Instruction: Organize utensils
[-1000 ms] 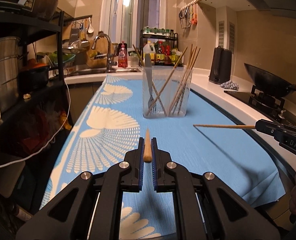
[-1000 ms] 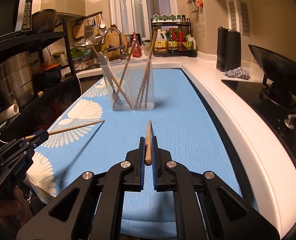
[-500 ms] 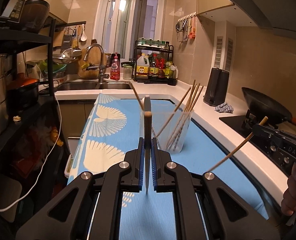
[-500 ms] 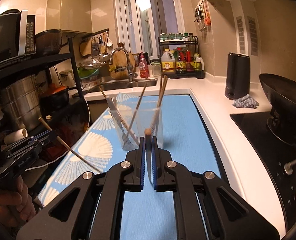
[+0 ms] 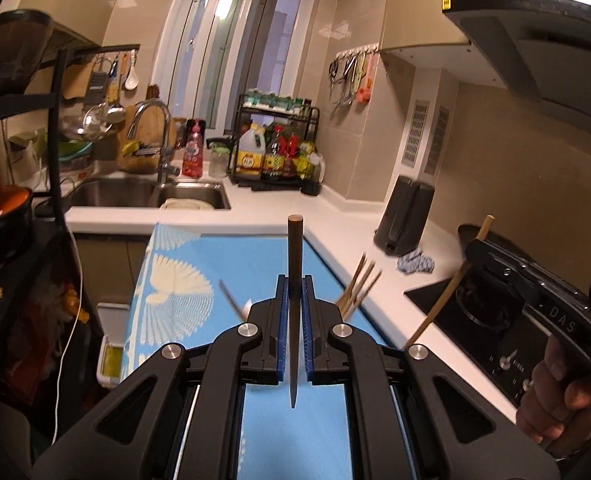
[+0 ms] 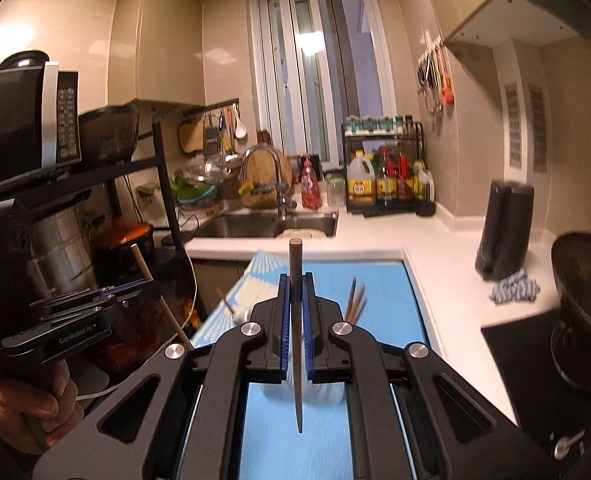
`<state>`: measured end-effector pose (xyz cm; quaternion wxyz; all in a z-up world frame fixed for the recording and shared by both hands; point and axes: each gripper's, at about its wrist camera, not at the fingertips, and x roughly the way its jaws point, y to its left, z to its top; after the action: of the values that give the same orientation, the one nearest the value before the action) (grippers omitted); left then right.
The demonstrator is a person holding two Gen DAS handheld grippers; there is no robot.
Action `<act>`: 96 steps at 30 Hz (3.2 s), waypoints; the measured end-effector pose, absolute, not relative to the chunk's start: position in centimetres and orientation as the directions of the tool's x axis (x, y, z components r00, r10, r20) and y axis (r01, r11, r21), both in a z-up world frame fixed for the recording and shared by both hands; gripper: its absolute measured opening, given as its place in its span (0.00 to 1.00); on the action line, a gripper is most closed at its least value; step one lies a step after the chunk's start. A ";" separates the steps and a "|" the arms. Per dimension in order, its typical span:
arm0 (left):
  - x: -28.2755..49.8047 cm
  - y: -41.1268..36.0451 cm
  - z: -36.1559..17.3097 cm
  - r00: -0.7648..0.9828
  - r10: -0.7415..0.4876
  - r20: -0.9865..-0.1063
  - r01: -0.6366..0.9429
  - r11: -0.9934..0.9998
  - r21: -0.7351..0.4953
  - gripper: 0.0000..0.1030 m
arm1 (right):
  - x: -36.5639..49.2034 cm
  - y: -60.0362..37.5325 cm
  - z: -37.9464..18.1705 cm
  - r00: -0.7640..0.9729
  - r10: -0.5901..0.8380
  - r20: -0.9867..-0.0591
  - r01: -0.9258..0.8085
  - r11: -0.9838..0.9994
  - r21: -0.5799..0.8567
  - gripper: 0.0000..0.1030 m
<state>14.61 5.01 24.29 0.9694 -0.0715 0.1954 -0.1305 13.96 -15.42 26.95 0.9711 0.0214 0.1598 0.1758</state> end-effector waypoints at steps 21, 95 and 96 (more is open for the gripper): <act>24.0 3.1 20.3 0.834 -0.281 -0.475 0.235 0.960 -0.155 0.14 | 25.0 -13.9 22.1 0.863 0.309 -0.399 -0.293 0.951 0.101 0.26; 11.0 1.8 7.5 0.883 0.000 -0.470 -0.051 0.994 -0.095 0.93 | 12.2 -18.7 9.2 0.900 0.116 -0.420 -0.123 0.992 0.010 0.95; 11.0 1.8 7.5 0.883 0.000 -0.469 -0.050 0.994 -0.095 0.93 | 12.3 -18.7 9.2 0.900 0.116 -0.421 -0.123 0.992 0.010 0.95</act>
<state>10.97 1.78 7.49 0.9690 -0.0523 0.2412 0.0129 12.25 -18.66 9.21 0.9746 -0.0082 0.2153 0.0615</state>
